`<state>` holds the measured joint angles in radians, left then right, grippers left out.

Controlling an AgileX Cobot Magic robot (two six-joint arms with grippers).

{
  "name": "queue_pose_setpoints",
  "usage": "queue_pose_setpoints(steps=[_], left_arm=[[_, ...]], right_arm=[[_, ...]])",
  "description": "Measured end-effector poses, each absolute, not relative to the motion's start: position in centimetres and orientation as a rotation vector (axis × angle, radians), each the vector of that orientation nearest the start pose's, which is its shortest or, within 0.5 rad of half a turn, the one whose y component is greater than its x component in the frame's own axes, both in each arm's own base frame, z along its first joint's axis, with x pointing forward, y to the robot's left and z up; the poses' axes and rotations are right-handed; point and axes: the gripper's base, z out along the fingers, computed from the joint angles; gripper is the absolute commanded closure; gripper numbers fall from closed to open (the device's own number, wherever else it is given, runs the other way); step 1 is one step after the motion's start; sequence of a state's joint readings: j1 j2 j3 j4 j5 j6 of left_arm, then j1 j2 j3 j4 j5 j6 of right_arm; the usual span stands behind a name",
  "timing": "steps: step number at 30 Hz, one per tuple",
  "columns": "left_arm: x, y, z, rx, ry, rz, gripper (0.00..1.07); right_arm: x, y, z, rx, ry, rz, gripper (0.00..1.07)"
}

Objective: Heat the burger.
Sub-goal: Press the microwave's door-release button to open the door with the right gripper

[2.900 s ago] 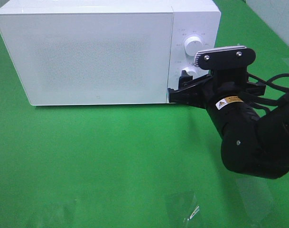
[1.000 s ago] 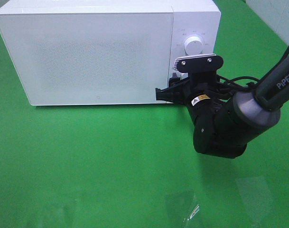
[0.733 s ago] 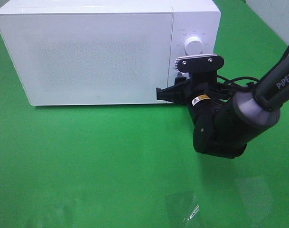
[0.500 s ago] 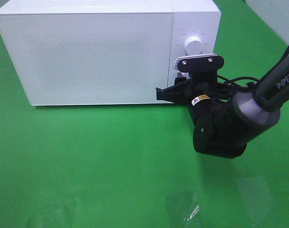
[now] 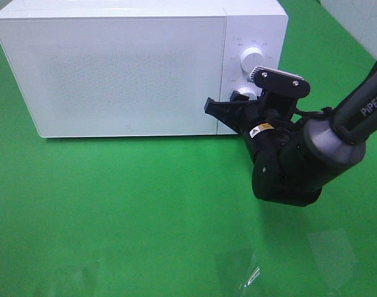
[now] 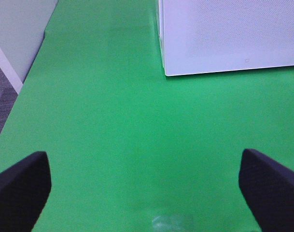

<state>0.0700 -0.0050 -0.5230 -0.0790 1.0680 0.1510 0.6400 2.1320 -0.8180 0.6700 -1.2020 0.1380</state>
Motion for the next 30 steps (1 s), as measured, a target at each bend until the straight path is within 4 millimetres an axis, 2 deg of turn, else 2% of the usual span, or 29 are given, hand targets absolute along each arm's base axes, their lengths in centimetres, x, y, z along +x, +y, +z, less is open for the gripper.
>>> queue_pose_setpoints(steps=[1, 4, 5, 7, 8, 9, 10, 11, 12, 16, 19, 22, 30], left_arm=[[-0.84, -0.69, 28.32, 0.087, 2.02, 0.046, 0.09], [-0.84, -0.69, 28.32, 0.087, 2.02, 0.046, 0.09], [-0.84, -0.69, 28.32, 0.087, 2.02, 0.046, 0.09], [-0.84, -0.69, 28.32, 0.087, 2.02, 0.046, 0.09], [-0.84, -0.69, 28.32, 0.087, 2.02, 0.046, 0.09], [-0.84, -0.69, 28.32, 0.087, 2.02, 0.046, 0.09], [-0.84, -0.69, 28.32, 0.087, 2.02, 0.046, 0.09], [-0.84, -0.69, 28.32, 0.087, 2.02, 0.046, 0.09], [-0.84, -0.69, 28.32, 0.087, 2.02, 0.046, 0.09], [-0.84, -0.69, 28.32, 0.087, 2.02, 0.046, 0.09], [-0.84, -0.69, 28.32, 0.087, 2.02, 0.046, 0.09], [-0.84, -0.69, 28.32, 0.087, 2.02, 0.046, 0.09], [-0.84, -0.69, 28.32, 0.087, 2.02, 0.046, 0.09]], right_arm=[[32.18, 17.43, 10.45, 0.374, 1.633, 0.376, 1.07], [32.14, 17.45, 10.45, 0.465, 1.616, 0.469, 1.07], [32.13, 17.48, 10.47, 0.56, 1.592, 0.562, 1.07], [32.11, 17.48, 10.47, 0.612, 1.577, 0.612, 1.07], [32.11, 17.49, 10.48, 0.703, 1.55, 0.698, 1.07], [32.11, 17.49, 10.48, 0.703, 1.55, 0.698, 1.07], [32.11, 17.49, 10.5, 0.79, 1.519, 0.778, 1.07], [32.11, 17.49, 10.5, 0.79, 1.519, 0.778, 1.07], [32.09, 17.48, 10.5, 0.87, 1.487, 0.852, 1.07], [32.1, 17.47, 10.54, 0.972, 1.439, 0.948, 1.07], [32.06, 17.44, 10.55, 1.113, 1.366, 1.079, 1.07], [32.06, 17.44, 10.56, 1.209, 1.309, 1.169, 1.07], [32.06, 17.43, 10.58, 1.292, 1.254, 1.246, 1.07]])
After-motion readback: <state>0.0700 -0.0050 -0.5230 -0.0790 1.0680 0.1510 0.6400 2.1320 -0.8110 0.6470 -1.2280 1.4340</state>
